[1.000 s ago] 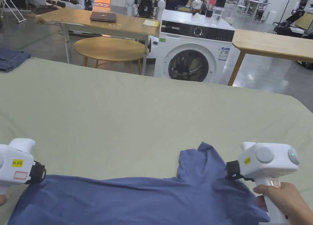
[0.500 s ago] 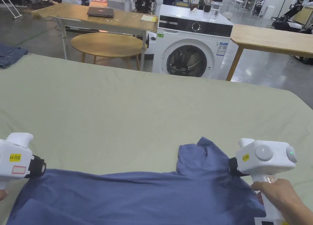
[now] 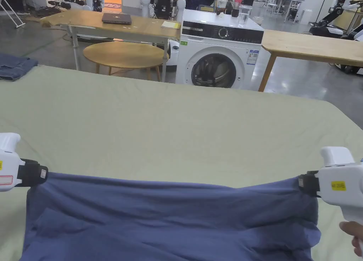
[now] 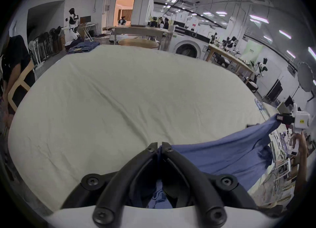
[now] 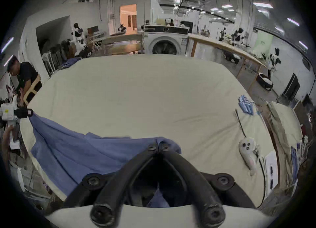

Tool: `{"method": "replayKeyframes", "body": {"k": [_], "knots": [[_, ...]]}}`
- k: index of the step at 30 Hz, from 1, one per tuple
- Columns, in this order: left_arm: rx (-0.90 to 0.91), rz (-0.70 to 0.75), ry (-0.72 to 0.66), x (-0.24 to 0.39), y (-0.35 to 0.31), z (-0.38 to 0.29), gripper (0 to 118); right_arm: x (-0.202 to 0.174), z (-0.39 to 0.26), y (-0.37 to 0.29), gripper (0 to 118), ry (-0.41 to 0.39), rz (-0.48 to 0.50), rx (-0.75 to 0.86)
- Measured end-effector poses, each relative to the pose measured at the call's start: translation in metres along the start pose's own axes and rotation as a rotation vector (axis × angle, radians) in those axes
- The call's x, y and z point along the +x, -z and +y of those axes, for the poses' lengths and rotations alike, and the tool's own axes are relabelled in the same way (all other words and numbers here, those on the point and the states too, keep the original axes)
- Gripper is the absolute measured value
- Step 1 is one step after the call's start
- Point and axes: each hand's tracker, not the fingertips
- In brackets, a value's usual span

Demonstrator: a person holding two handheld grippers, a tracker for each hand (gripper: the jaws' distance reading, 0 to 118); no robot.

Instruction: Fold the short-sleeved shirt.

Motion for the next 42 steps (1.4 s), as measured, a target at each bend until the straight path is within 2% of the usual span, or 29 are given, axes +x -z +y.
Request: {"method": "replayKeyframes", "body": {"k": [6,12,16,24,30,31,32,33,34,35,36,37,40,42], "knots": [[0.022,-0.037,0.015,0.0,-0.032,-0.028,0,0.002,-0.043,-0.041,0,-0.005,0.0,0.004],[0.001,-0.052,0.012,0.001,-0.054,-0.075,0,0.002,-0.096,-0.05,0,-0.001,-0.003,-0.096],[-0.062,-0.043,0.013,-0.001,-0.054,-0.107,0,-0.001,-0.129,-0.04,0,-0.02,-0.027,-0.178],[-0.26,0.037,0.137,0.007,-0.009,-0.148,0,0.001,-0.173,0.015,0,-0.029,-0.066,-0.305],[-0.248,0.05,0.11,0.008,0.001,-0.153,0,-0.002,-0.174,0.019,0,-0.033,-0.078,-0.307],[-0.248,0.049,0.098,0.007,0.001,-0.152,1,-0.004,-0.174,0.016,3,-0.038,-0.081,-0.308],[-0.251,0.049,0.089,0.008,-0.001,-0.149,6,-0.006,-0.171,0.013,12,-0.046,-0.088,-0.313],[-0.249,0.053,0.084,0.008,-0.005,-0.146,20,-0.007,-0.166,0.009,34,-0.058,-0.098,-0.314],[-0.24,0.065,0.079,0.01,-0.008,-0.143,31,-0.008,-0.162,0.005,51,-0.067,-0.114,-0.3],[-0.209,0.103,0.089,0.013,-0.011,-0.139,40,-0.009,-0.158,-0.003,57,-0.069,-0.138,-0.257],[-0.178,0.12,0.095,0.016,-0.016,-0.135,47,-0.01,-0.151,-0.011,57,-0.061,-0.15,-0.217],[-0.15,0.11,0.089,0.018,-0.02,-0.131,48,-0.012,-0.146,-0.017,57,-0.055,-0.156,-0.187],[-0.048,0.046,0.032,0.028,-0.03,-0.117,48,-0.021,-0.129,-0.034,57,-0.039,-0.182,-0.088],[0.043,0.031,0.047,0.041,-0.033,-0.109,48,-0.03,-0.119,-0.043,57,-0.035,-0.214,0.002]]}}
